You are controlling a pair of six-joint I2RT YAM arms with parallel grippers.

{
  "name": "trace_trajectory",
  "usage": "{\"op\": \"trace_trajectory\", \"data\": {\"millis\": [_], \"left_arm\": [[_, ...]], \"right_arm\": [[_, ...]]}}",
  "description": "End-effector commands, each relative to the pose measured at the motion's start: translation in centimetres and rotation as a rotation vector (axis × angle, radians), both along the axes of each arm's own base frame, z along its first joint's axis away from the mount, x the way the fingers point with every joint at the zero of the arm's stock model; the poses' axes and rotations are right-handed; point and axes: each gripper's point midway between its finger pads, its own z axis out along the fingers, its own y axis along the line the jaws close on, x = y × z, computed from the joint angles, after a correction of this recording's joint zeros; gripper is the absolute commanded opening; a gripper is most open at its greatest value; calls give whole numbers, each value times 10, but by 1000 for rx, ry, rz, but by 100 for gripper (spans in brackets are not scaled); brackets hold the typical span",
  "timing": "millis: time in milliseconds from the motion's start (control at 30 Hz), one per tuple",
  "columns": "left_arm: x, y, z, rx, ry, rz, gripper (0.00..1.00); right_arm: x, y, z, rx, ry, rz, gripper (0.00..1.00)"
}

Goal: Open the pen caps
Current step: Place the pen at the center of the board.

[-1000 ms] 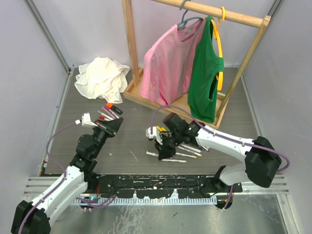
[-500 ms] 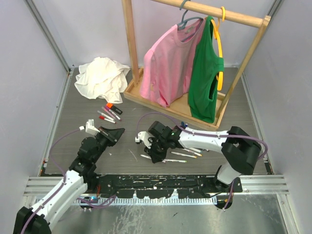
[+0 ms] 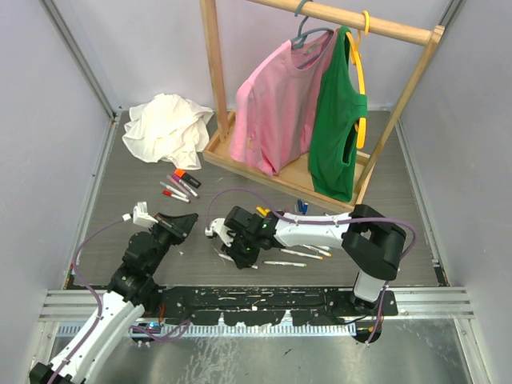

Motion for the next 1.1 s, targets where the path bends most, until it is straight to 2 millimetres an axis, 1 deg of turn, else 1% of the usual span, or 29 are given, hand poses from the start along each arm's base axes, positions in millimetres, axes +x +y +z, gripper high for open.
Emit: {"op": "trace_trajectory", "data": {"millis": [0,133,200,267,333,400,467,567,600,767,867,933,1067], "left_arm": [[0,9,-3,32,-12,35,0],[-2,9,-1,33,-12,33,0],[-3,9,0,36,-11,30,0],[-4,10,3,39,-11,28,0],[-7,11,8,51,-17,22,0],[-9,13,12,69,-22,23,0],[-10,16,13,75,-24,33,0],[-9,17,11,56,-35,47,0],[-9,17,11,52,-36,47,0],[-9,15,10,45,-29,39,0],[-9,12,10,33,-29,30,0],[-8,11,10,28,-29,27,0],[-8,10,12,30,-29,21,0]], "right_arm": [[18,19,16,46,-55,-48,9],[20,23,14,40,-34,-105,8],[23,24,14,44,-22,-182,3],[23,19,13,56,-1,-284,1],[20,18,25,146,17,-349,1],[15,11,29,174,41,-393,1],[15,12,26,163,50,-415,1],[17,8,12,141,53,-444,1],[24,6,10,131,19,-472,1],[44,-1,8,111,-72,-556,3],[46,-2,0,77,-71,-565,8],[44,-4,-11,35,-61,-563,9],[46,-9,-19,2,-66,-569,10]]}}
